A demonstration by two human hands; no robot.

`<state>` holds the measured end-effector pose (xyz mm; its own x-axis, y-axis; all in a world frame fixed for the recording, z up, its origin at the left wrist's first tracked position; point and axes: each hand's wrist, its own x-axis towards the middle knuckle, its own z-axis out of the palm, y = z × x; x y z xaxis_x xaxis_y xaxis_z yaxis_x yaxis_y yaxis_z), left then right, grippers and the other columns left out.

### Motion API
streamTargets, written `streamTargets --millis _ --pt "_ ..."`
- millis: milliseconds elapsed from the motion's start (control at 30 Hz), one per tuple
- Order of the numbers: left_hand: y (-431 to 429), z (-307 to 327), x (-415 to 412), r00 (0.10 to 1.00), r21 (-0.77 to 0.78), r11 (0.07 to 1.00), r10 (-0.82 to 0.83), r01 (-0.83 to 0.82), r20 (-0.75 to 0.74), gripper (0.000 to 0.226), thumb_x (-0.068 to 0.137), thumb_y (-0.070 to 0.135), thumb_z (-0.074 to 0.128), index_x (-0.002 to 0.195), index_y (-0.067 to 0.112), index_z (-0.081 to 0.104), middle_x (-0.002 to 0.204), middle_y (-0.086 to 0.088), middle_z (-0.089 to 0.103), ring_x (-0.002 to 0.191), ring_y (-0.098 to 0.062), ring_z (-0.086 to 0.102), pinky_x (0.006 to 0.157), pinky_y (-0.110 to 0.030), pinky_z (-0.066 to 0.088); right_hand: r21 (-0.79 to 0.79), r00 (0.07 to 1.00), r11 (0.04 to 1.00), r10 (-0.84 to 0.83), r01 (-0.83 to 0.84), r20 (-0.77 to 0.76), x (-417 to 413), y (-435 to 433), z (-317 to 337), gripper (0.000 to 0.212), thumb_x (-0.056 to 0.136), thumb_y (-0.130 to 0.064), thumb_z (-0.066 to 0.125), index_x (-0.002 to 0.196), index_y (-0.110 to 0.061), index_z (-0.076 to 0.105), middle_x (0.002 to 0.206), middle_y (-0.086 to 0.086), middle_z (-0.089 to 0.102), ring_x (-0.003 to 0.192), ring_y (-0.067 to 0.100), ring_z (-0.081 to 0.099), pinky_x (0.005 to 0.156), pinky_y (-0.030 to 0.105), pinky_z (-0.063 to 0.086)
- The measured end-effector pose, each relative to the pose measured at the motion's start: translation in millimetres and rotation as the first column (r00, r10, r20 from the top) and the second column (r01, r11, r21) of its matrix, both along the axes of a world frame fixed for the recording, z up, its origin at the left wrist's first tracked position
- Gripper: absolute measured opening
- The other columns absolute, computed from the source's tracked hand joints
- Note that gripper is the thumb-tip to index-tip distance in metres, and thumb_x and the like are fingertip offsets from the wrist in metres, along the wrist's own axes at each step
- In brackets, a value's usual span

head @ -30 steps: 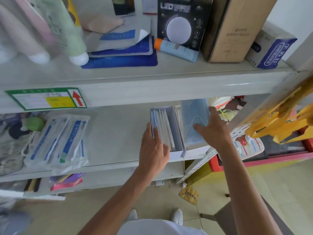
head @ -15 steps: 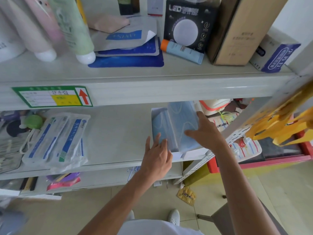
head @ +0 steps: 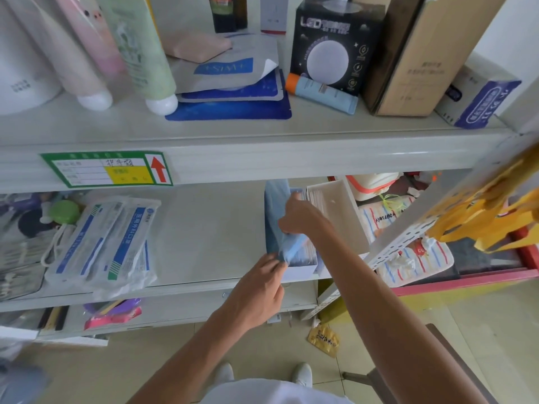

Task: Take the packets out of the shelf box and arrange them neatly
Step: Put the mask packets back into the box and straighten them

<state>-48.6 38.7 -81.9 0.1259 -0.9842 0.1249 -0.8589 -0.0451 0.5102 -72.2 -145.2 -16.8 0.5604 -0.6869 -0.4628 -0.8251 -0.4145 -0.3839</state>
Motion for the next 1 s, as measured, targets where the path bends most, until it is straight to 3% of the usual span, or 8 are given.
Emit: streamTargets --millis 133,200,267,333,467,600,800,1000 --pt "6.7 -0.6 2.1 0.993 -0.022 0.995 0.093 -0.095 -0.075 0.04 0.093 0.004 0.046 0.132 0.004 0.057 0.137 -0.004 0.054 0.126 -0.013 0.052 0.106 -0.018 0.038 -0.067 0.999 0.997 -0.044 0.045 0.01 4.9 13.1 -14.0 0.079 0.083 -0.009 0.056 0.148 -0.001 0.012 0.088 0.011 0.057 0.086 0.029 0.064 0.06 0.031 0.049" --pt "9.6 -1.0 3.3 0.981 -0.031 0.986 0.163 -0.167 -0.105 0.035 0.091 0.002 0.048 0.124 0.005 0.061 0.129 -0.004 0.056 0.106 -0.014 0.06 0.096 -0.02 0.044 -0.061 0.999 0.997 -0.054 0.054 0.004 4.2 21.0 -23.5 0.078 0.083 -0.011 0.061 0.145 -0.004 0.014 0.103 0.017 0.059 0.094 0.032 0.065 0.066 0.033 0.05" --pt "10.6 -1.0 3.3 0.982 -0.041 0.984 0.167 -0.171 -0.088 0.031 0.088 -0.001 0.052 0.116 0.005 0.062 0.12 -0.004 0.057 0.09 -0.015 0.06 0.086 -0.018 0.044 -0.074 0.999 0.997 -0.039 0.037 -0.014 3.8 26.8 -31.4 0.077 0.083 -0.013 0.063 0.142 -0.005 0.014 0.109 0.021 0.057 0.086 0.028 0.06 0.054 0.027 0.044" --pt "8.9 2.7 4.1 0.988 -0.062 0.987 0.15 -0.151 -0.029 0.029 0.084 -0.003 0.056 0.11 0.006 0.064 0.114 -0.003 0.059 0.092 -0.016 0.06 0.083 -0.018 0.043 -0.089 1.0 0.996 -0.014 0.011 -0.025 4.6 30.0 -35.4 0.073 0.084 -0.011 0.063 0.14 -0.003 0.016 0.101 0.016 0.059 0.083 0.027 0.059 0.05 0.027 0.041" --pt "2.4 13.1 11.6 0.99 -0.106 0.988 0.118 -0.11 0.074 0.021 0.078 -0.006 0.064 0.094 0.007 0.068 0.099 -0.001 0.064 0.098 -0.019 0.06 0.085 -0.025 0.051 -0.183 0.993 0.982 0.023 -0.045 -0.118 6.4 34.6 -36.8 0.075 0.087 -0.019 0.065 0.142 -0.002 0.017 0.106 0.014 0.058 0.099 0.033 0.063 0.067 0.035 0.047" --pt "1.2 12.8 17.2 0.994 -0.031 0.995 0.1 -0.098 0.047 0.022 0.087 0.0 0.054 0.103 0.01 0.065 0.108 0.002 0.06 0.106 -0.014 0.055 0.083 -0.029 0.053 -0.204 0.987 0.976 0.039 -0.071 -0.158 12.1 31.8 -29.0 0.057 0.085 -0.022 0.062 0.131 -0.005 0.034 0.094 0.007 0.052 0.091 0.029 0.06 0.063 0.034 0.04" --pt "2.2 12.3 16.0 0.996 -0.017 0.997 0.07 -0.07 0.046 0.026 0.088 -0.003 0.052 0.11 0.006 0.063 0.115 -0.004 0.06 0.108 -0.018 0.057 0.084 -0.029 0.052 -0.099 0.989 0.993 -0.078 0.066 -0.124 20.0 39.6 -36.1 0.052 0.092 -0.017 0.056 0.136 -0.001 0.034 0.13 0.014 0.055 0.12 0.033 0.056 0.088 0.038 0.048" --pt "5.0 12.5 21.3 0.997 0.017 0.997 0.07 -0.07 -0.021 0.026 0.087 -0.001 0.052 0.108 0.011 0.062 0.117 0.002 0.055 0.09 -0.008 0.05 0.074 -0.013 0.035 -0.143 0.996 0.989 -0.033 0.02 -0.084 22.2 34.5 -34.7 0.053 0.09 -0.018 0.054 0.135 0.0 0.032 0.123 0.015 0.057 0.112 0.033 0.06 0.075 0.036 0.046"
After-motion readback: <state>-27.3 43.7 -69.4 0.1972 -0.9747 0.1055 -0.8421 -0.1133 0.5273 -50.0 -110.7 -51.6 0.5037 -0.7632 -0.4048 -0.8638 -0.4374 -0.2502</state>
